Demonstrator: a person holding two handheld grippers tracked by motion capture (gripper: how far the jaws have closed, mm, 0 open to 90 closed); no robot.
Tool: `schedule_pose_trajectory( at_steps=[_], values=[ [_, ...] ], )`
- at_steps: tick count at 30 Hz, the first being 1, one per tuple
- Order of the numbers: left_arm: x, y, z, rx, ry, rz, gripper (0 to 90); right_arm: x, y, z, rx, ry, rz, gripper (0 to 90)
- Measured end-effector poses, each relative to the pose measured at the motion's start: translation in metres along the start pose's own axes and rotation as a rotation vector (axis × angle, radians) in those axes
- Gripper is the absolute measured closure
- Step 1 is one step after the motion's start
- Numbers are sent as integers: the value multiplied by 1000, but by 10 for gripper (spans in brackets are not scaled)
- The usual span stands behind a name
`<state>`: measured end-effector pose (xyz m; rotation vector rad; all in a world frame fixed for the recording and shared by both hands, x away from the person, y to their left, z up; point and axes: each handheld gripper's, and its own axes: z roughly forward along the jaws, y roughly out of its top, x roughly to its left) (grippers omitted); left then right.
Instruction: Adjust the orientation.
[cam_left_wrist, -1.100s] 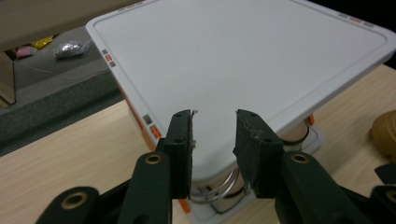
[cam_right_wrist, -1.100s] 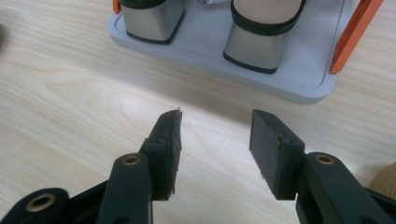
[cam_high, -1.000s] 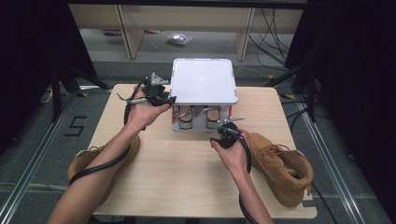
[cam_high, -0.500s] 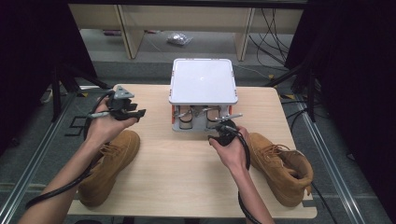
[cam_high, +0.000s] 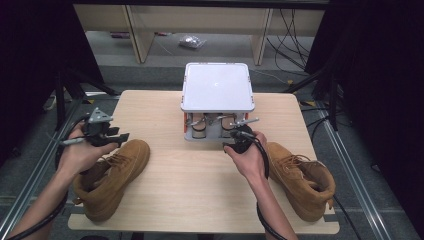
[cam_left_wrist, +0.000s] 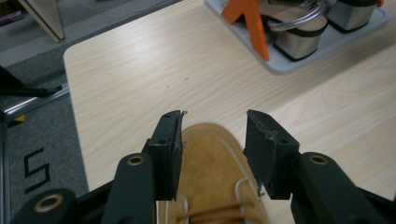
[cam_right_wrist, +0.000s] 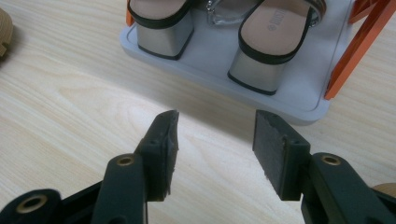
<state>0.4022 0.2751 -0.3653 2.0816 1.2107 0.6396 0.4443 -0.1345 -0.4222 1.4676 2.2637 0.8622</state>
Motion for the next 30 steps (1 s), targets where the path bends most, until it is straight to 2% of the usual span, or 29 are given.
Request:
schedule_pose_trajectory(
  at_steps=[1,9,12,13,14,17,20,21,23,24,26,30],
  values=[
    [4,-9,-6,8,7,-10,554,0,0,1,-1,3,-11,508],
    [17,-41,-33,44,46,-41,543,2,-2,1,4,9,-7,504],
    [20,-53,-41,48,56,-65,535,2,-2,1,5,7,-2,503],
    [20,-53,-41,48,56,-65,534,2,-2,1,7,6,-2,502],
    [22,-61,-45,46,53,-83,531,2,-2,1,8,7,-2,502],
    [24,-71,-52,67,41,-105,529,1,-2,2,7,5,-11,501],
    [26,-80,-55,82,42,-126,529,3,-3,3,13,6,1,499],
    [26,-82,-55,84,39,-135,530,2,-3,4,7,6,-21,498],
    [24,-88,-52,75,33,-153,537,3,-3,4,11,12,-17,497],
    [23,-90,-52,88,32,-173,542,4,-3,4,13,9,-16,497],
    [23,-93,-50,109,20,-181,551,4,-3,4,16,6,-14,496],
    [22,-98,-44,119,21,-197,575,3,-4,6,15,7,-22,494]
  ],
)
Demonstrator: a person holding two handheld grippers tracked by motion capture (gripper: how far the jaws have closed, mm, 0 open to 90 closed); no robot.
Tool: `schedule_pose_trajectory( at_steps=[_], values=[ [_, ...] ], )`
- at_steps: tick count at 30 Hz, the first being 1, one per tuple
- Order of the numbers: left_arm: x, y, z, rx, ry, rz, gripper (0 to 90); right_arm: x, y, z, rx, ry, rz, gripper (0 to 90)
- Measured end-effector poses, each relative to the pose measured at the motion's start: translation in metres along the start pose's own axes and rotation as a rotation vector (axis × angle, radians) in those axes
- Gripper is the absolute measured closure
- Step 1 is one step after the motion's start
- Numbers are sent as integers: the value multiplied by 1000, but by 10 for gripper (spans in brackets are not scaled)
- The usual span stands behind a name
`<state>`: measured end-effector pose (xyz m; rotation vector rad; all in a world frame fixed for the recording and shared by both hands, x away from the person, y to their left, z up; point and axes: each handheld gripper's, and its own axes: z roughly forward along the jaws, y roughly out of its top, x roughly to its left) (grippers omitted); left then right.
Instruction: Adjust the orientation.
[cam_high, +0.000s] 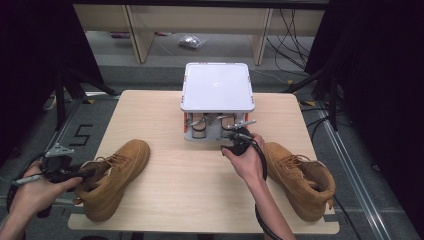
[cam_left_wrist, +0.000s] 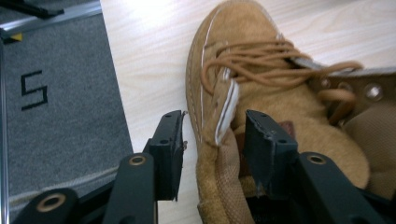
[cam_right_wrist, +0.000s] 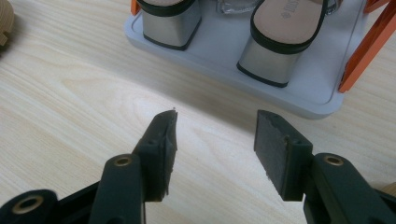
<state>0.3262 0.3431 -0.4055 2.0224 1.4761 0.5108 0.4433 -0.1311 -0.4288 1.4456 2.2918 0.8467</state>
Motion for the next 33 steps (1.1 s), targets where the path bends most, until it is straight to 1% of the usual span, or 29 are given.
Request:
schedule_pose_trajectory(
  at_steps=[1,2,4,5,6,7,8,9,10,11,12,13,16,17,19,20,21,22,23,24,25,26,27,28,29,30,31,32,33],
  values=[
    [0,0,0,25,-5,-3,582,0,0,0,-3,1,-2,494],
    [0,-1,2,9,-4,-11,591,-1,0,1,1,3,0,494],
    [1,-2,4,25,-5,-15,606,-1,-1,2,2,2,4,493],
    [1,-1,4,33,-7,-19,619,0,-1,2,4,4,14,493],
    [1,-2,5,23,-9,-20,631,-1,-1,3,3,2,4,493],
    [1,-1,5,28,-10,-26,640,0,-2,3,7,4,10,492],
    [1,-1,5,35,-6,-24,650,0,-2,4,11,5,17,491],
    [0,-1,6,38,-4,-31,658,0,-2,4,14,5,17,490],
    [-1,-1,6,45,-2,-34,677,0,-3,5,12,7,4,489],
    [-2,-1,6,54,-1,-28,697,1,-3,5,13,9,14,488],
    [-3,-1,7,48,5,-34,703,0,-3,5,15,9,11,487],
    [-3,0,6,69,16,-20,706,1,-4,5,20,5,15,487],
    [-2,0,7,79,13,-28,718,1,-4,5,23,10,18,485],
    [-2,1,6,99,16,-15,718,1,-4,5,24,8,17,484],
    [-2,2,6,102,15,-16,711,1,-4,4,24,7,22,483],
    [-1,2,6,109,12,-14,707,0,-4,5,20,10,14,482],
    [-1,3,5,122,16,-13,706,0,-5,5,21,11,20,481],
    [0,2,7,114,6,-21,705,0,-5,5,22,12,21,480],
    [0,3,6,129,11,-23,707,0,-5,5,22,11,21,480],
    [0,2,7,125,-3,-34,711,0,-5,6,22,12,25,479],
    [0,2,7,127,-4,-37,719,0,-6,6,25,13,24,478],
    [0,2,7,128,-5,-29,731,-1,-6,7,21,9,13,478],
    [0,2,7,125,4,-13,749,-1,-6,7,21,10,17,477],
    [0,2,7,125,4,-13,760,0,-7,7,25,14,22,477],
    [-1,3,7,133,11,-4,768,0,-7,8,27,16,26,477],
    [-3,3,7,130,25,9,774,-1,-7,8,24,14,14,477],
    [-4,3,7,128,26,6,780,-1,-7,8,25,14,14,477],
    [-5,4,4,161,36,21,785,0,-8,8,27,18,23,477],
    [-5,4,4,157,35,29,791,0,-8,8,25,18,25,476]
  ],
)
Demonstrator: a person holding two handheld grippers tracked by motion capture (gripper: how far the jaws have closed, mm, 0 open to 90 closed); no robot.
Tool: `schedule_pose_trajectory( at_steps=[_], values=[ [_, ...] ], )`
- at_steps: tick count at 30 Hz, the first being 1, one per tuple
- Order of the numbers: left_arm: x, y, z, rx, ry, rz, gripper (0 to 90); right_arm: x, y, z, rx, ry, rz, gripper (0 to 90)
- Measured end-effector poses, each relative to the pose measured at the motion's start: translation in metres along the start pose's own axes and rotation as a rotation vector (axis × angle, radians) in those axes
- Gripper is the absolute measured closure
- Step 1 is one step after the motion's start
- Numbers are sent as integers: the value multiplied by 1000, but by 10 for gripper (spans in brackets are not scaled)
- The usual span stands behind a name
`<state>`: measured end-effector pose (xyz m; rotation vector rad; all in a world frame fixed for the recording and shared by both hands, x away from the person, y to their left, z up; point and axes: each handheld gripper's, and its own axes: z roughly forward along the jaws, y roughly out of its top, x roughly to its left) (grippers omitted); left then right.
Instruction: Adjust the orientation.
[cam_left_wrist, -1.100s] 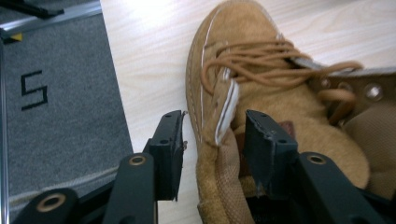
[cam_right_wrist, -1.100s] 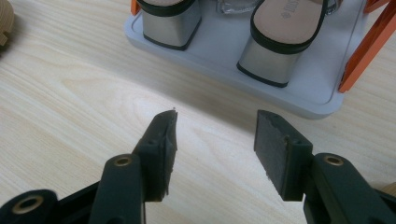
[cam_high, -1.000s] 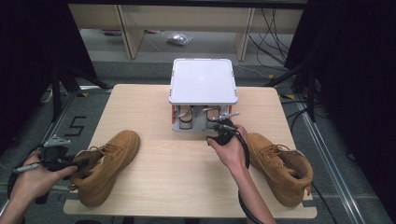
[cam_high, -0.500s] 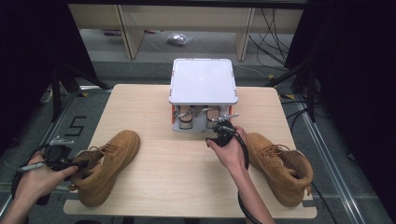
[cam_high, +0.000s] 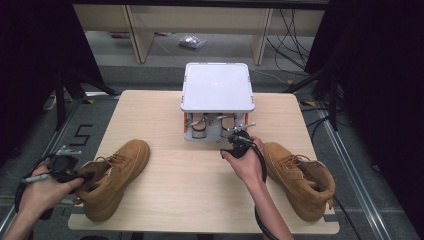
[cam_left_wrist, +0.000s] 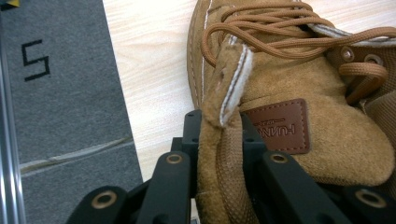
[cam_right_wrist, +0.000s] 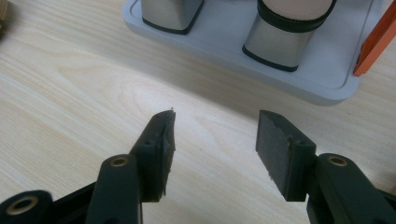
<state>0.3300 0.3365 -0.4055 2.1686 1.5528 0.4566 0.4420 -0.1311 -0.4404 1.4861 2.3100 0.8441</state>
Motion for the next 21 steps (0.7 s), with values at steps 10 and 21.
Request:
schedule_pose_trajectory(
  at_steps=[10,21],
  values=[
    [-10,1,-3,-54,35,41,823,-2,1,-1,-1,-1,0,477],
    [-21,13,-10,-101,70,85,837,-2,0,-2,-6,4,2,479]
  ],
)
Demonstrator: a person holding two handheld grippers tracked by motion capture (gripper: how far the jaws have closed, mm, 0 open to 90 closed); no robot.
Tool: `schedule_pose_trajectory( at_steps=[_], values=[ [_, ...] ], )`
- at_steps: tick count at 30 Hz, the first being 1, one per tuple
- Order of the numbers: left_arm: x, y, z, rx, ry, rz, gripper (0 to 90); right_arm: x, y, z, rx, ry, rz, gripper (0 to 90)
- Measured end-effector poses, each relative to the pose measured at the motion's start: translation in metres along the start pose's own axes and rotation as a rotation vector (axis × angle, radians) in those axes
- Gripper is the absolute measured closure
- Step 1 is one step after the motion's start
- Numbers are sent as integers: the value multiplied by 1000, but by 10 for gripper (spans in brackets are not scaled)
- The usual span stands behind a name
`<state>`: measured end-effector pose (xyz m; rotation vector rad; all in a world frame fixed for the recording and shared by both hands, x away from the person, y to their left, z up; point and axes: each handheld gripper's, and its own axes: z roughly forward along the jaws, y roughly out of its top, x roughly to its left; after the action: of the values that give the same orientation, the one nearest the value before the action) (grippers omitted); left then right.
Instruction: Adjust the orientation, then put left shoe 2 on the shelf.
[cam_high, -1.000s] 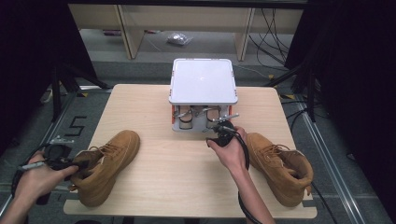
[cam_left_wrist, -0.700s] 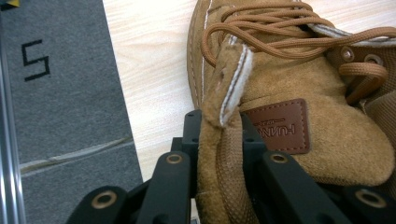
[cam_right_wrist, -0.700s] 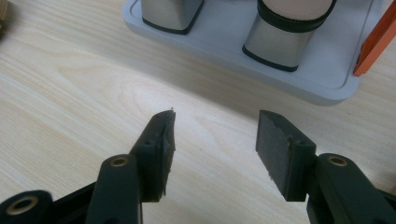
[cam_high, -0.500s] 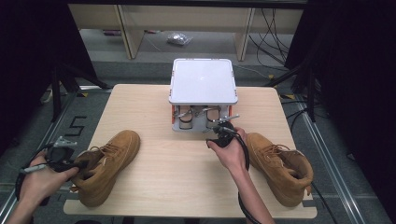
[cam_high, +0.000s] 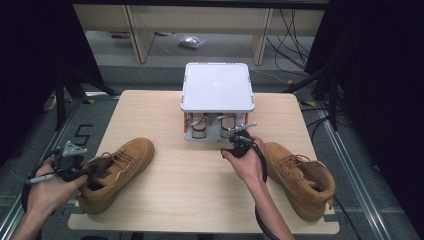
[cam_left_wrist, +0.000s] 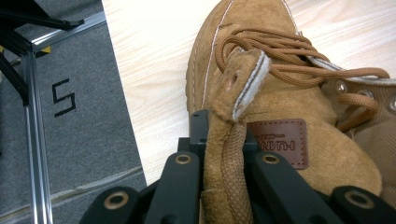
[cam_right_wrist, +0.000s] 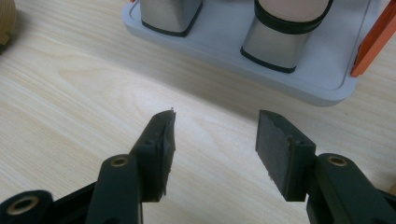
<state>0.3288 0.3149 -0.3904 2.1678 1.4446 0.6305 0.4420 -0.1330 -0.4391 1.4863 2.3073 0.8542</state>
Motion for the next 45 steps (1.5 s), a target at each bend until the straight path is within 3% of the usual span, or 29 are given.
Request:
schedule_pose_trajectory(
  at_steps=[2,5,6,19,29,45],
  values=[
    [-1,2,-1,-4,1,12,838,0,0,0,-4,-2,5,480],
    [-4,5,-1,-56,5,0,839,0,0,0,-6,-5,4,481],
    [-3,6,-3,-33,9,14,838,1,0,0,-6,-3,6,481],
    [-3,31,-11,-131,6,-29,839,-2,0,-2,-9,-1,6,484],
    [-6,55,-12,-171,-18,-43,839,0,0,-2,-21,3,7,485],
    [-6,82,-10,-213,-16,-60,839,2,-2,-3,-28,6,-7,485]
  ],
)
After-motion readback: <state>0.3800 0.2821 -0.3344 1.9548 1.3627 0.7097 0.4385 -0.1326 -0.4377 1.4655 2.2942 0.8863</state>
